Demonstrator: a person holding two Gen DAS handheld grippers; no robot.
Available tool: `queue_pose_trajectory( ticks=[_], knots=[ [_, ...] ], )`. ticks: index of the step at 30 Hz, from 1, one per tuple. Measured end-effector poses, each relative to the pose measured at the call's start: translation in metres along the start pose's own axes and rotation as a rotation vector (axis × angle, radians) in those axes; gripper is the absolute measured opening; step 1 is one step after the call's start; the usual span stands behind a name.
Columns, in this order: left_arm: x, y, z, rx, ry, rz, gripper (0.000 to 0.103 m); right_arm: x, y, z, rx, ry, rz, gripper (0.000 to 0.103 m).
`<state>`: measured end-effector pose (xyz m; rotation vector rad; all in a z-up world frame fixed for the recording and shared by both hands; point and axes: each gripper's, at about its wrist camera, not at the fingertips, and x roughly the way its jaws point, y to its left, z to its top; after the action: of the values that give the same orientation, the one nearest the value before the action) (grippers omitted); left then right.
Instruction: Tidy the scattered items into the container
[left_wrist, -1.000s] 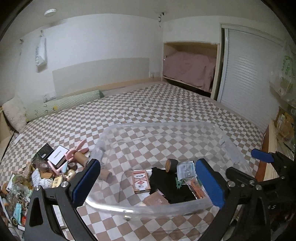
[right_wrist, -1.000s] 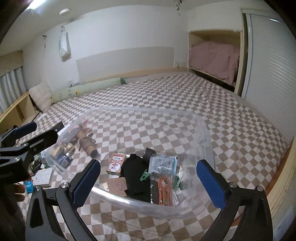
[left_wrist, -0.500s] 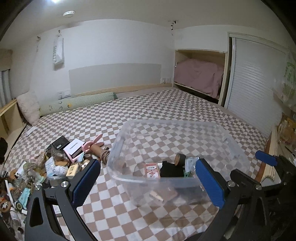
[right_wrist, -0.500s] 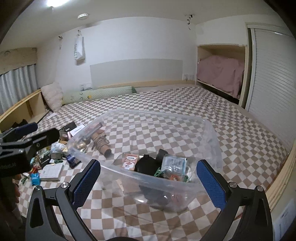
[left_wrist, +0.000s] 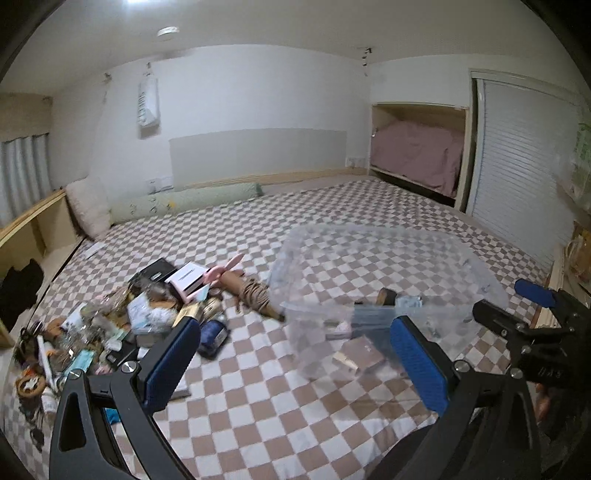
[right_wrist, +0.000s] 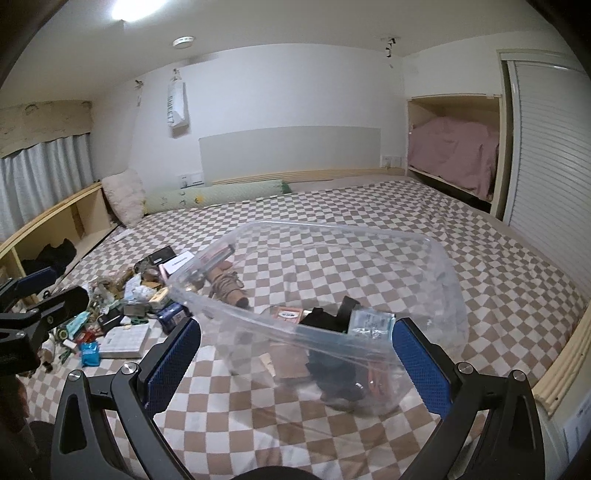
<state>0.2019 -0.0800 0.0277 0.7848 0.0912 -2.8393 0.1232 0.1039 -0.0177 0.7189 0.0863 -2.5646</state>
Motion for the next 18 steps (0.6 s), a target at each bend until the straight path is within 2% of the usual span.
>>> queue_pose_trajectory(
  ticks=[6, 12, 18],
  knots=[
    [-0.017, 0.017, -0.018, -0.019, -0.006, 0.053, 0.103, -0.008, 0.014, -0.008, -0.021, -0.018, 0.03, 0.103],
    [-0.034, 0.037, -0.034, -0.06, -0.046, 0.107, 0.103, -0.014, 0.029, -0.011, -0.056, -0.033, 0.059, 0.103],
    [-0.037, 0.055, -0.052, -0.079, -0.032, 0.19, 0.103, -0.016, 0.043, -0.016, -0.072, -0.04, 0.093, 0.103]
  ],
)
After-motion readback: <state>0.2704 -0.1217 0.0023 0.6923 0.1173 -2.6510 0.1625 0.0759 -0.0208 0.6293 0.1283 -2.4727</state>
